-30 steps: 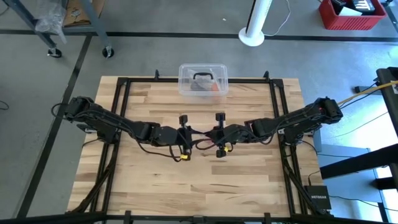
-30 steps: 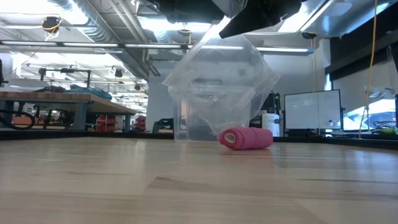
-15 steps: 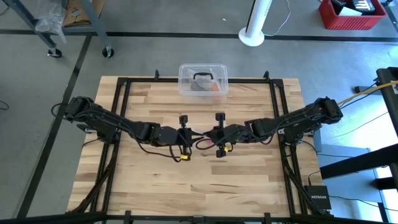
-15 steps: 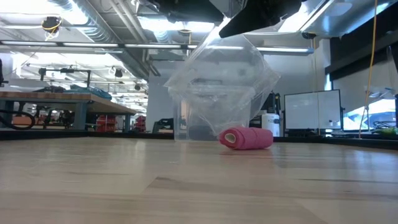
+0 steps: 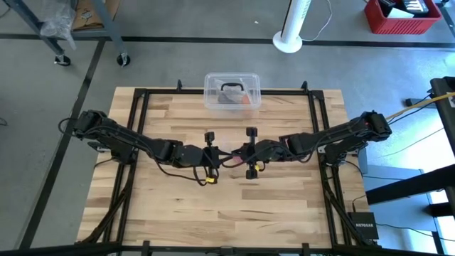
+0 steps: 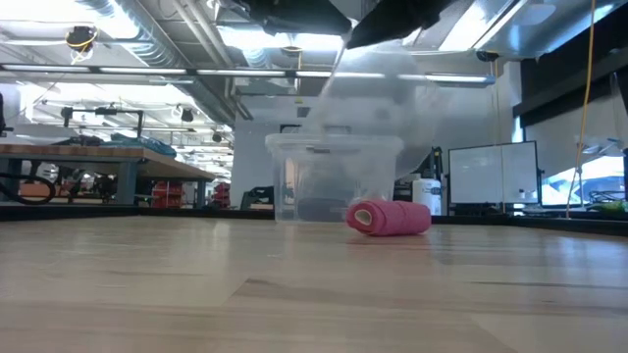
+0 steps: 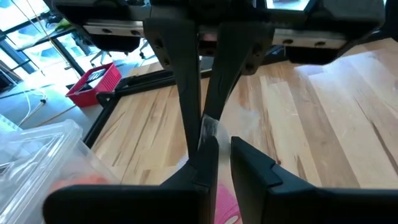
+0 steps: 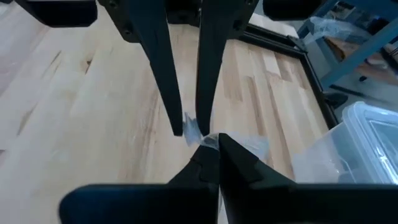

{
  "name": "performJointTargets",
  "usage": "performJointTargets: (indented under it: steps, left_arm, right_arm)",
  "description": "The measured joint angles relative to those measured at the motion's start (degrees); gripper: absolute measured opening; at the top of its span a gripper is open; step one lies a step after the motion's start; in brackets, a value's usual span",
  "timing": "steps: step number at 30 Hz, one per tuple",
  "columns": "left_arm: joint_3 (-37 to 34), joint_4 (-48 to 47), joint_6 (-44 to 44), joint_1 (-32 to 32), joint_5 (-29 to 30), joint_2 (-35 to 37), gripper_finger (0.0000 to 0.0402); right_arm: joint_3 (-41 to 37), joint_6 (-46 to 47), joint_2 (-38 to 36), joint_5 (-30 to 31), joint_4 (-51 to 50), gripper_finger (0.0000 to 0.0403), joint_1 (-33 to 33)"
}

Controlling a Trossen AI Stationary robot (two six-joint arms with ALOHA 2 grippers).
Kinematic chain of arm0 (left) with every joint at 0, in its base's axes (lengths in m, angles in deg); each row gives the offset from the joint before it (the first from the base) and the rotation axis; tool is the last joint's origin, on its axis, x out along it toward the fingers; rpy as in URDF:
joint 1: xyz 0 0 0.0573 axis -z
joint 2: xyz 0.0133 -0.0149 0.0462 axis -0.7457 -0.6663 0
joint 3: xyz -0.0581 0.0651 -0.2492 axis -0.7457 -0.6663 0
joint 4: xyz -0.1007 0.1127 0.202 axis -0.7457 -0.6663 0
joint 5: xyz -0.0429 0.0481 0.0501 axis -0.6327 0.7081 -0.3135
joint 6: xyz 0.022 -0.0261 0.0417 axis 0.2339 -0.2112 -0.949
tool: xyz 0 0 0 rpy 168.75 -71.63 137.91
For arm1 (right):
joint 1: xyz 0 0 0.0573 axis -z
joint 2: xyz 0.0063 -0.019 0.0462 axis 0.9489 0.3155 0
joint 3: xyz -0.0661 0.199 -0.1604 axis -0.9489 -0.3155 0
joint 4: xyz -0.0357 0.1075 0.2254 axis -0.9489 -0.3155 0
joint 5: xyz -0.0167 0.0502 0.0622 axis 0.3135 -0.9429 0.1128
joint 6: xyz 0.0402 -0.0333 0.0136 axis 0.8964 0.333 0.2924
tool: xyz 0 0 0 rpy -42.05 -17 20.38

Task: Roll bandage
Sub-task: Open the transparent zip lock bag

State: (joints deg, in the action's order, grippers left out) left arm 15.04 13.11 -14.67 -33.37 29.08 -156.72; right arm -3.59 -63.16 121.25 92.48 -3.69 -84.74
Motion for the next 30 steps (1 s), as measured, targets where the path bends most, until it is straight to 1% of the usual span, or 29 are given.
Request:
performJointTargets:
  steps: [4, 14, 20, 23, 30]
  left_arm:
    - [0.00, -0.17, -0.07, 0.00, 0.01, 0.00, 0.0032]
    - [0.00, -0.07, 0.04, 0.00, 0.18, 0.02, 0.0033]
    - [-0.10, -1.01, 0.24, -0.04, 0.26, 0.01, 0.0033]
    - [-0.24, -1.35, 0.25, -0.04, 0.11, -0.34, 0.0033]
    - [-0.17, -0.73, 0.01, 0.05, 0.11, 0.18, 0.0033]
  right_arm:
    - [1.10, 1.32, 0.00, -0.46, -2.24, 0.0003, 0.00]
    - [2.81, 6.34, 0.00, -1.09, -3.88, 0.0002, -0.02]
    - [5.10, 9.77, -0.03, 1.35, -5.64, 0.0001, -0.04]
    - [5.98, 11.34, -0.40, 1.43, -5.91, 0.0001, -0.09]
    - [6.77, 12.42, -0.22, 3.11, -8.72, 0.0001, -1.70]
